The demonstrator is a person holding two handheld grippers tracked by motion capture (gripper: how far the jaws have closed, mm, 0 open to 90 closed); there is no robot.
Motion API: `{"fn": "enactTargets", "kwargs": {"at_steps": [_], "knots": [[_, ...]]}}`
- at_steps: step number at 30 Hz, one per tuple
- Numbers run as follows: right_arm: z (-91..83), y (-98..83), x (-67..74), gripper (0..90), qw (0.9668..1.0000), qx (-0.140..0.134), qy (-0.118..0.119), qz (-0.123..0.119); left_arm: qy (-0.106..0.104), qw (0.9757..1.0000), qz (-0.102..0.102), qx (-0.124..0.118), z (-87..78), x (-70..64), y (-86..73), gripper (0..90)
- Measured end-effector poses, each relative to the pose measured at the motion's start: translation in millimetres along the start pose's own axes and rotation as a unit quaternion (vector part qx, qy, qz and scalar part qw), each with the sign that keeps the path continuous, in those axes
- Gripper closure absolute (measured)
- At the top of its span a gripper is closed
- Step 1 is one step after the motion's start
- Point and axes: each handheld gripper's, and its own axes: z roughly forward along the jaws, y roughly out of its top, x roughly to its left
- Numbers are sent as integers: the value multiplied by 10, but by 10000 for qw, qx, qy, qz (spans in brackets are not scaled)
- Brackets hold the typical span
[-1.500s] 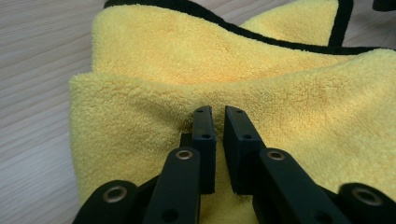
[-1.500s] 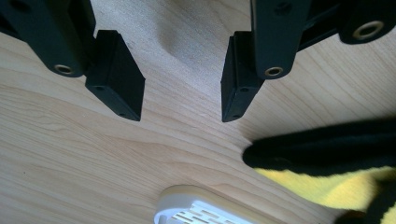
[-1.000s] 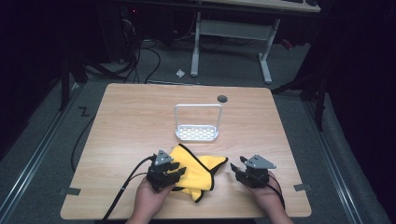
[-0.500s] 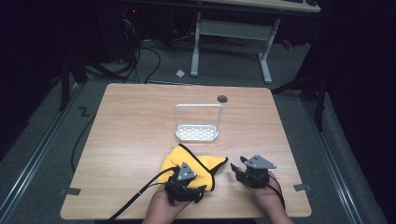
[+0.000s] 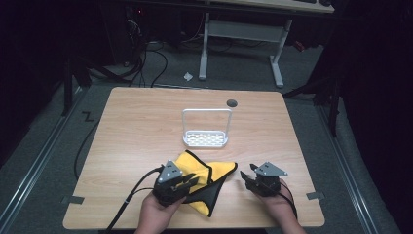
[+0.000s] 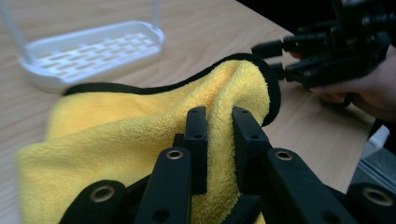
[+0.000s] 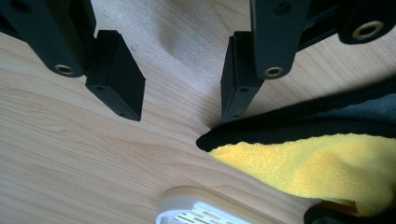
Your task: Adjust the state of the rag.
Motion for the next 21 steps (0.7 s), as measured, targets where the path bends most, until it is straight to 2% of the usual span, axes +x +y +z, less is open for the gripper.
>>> {"fn": "enactTargets", "kwargs": {"at_steps": [1,2,4,6,7,8,9,10,11,12,13,14,15,18,20,21], "knots": [[2,0,1,503,10000,6,-2,-3,79,9999,-74,-103,-83,73,-3,778],[2,0,1,503,10000,6,-2,-3,79,9999,-74,-103,-83,73,-3,779],[3,1,10,503,10000,0,-1,-23,316,9986,-354,-252,-271,308,-52,779],[4,0,16,503,10000,8,5,-18,508,9967,-540,-331,-386,476,-119,779],[6,-2,17,503,10000,17,3,-19,604,9956,-623,-350,-440,556,-161,779],[6,-2,17,503,10000,17,3,-19,604,9956,-623,-350,-440,556,-161,778],[12,-4,20,503,10000,37,2,-28,740,9936,-773,-353,-522,692,-246,778],[14,-5,23,504,10000,44,7,-25,850,9922,-854,-321,-568,778,-313,777],[21,-7,26,504,10000,51,10,-51,850,9922,-854,-321,-568,778,-313,776],[24,-8,32,505,10000,61,6,-42,987,9899,-984,-247,-625,902,-420,774],[24,-8,32,505,10000,61,6,-42,987,9899,-984,-247,-625,902,-420,772],[32,-7,38,505,10000,74,8,-51,1056,9879,-1119,-188,-663,1000,-499,769],[32,-7,38,505,10000,74,8,-51,1056,9879,-1119,-188,-663,1000,-499,766],[32,-2,52,505,9999,82,11,-62,1219,9843,-1274,-54,-708,1147,-613,762],[30,-2,59,512,9999,71,20,-80,1203,9823,-1436,8,-713,1218,-682,760],[29,-2,63,515,9999,77,28,-62,1232,9817,-1442,150,-696,1256,-732,758]]}}
